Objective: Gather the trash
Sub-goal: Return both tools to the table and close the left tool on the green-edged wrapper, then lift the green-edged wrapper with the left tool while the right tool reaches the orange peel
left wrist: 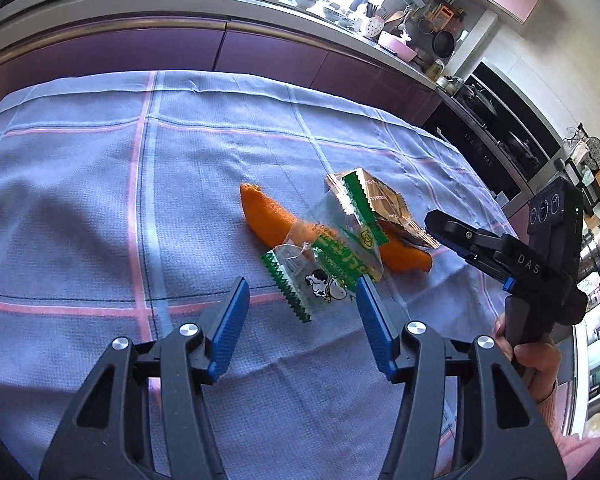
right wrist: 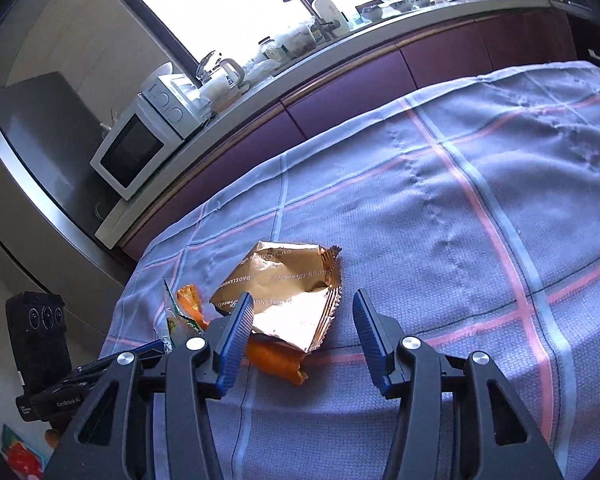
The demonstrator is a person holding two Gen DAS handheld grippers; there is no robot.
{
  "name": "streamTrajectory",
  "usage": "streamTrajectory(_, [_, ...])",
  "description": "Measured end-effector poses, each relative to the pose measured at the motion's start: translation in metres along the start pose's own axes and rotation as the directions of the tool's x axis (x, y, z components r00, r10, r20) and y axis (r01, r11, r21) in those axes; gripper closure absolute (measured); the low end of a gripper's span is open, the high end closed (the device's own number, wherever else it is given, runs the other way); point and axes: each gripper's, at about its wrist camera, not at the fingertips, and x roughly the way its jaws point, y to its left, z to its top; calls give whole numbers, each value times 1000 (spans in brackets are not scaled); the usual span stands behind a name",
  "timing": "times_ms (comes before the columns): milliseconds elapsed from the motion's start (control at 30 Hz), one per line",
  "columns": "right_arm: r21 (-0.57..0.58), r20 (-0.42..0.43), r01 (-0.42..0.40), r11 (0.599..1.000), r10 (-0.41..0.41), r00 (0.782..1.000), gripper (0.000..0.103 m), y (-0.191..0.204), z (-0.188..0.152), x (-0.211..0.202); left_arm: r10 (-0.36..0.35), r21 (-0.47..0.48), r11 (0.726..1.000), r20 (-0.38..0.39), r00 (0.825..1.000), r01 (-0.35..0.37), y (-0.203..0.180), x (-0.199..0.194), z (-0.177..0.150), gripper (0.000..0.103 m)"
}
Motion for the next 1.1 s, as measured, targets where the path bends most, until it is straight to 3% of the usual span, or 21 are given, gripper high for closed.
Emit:
streamTrajectory(133, [27, -34, -43, 999, 44, 998, 51, -3, 2, 7, -9, -10, 1000, -16, 1000, 8, 1, 6, 0, 69])
streamTrajectory(233, [46, -63, -69, 997, 72, 995, 51, -3, 3, 14, 0, -10, 1000, -16, 1000, 0, 1, 7, -1, 77])
streamTrajectory(300, [43, -65, -72, 996, 75, 995, 60, -2, 3, 15, 1, -12, 1000, -14, 1000, -1, 2, 6, -3, 80])
streamTrajectory(467, [52, -67, -99, 994, 102, 993, 89, -1, 2, 15, 2, -11, 1000, 5, 1000, -2, 3, -1, -6, 82])
streamTrajectory(600, [44, -51, -129, 991, 131, 990, 99, 2, -1, 10, 9, 1, 1000, 31, 999, -9, 2, -13, -12, 82])
streamTrajectory(1100, [-12, 13, -216, 976, 216, 976, 101, 34, 3, -9, 80, -25, 997, 133, 988, -77, 25, -72, -32, 82])
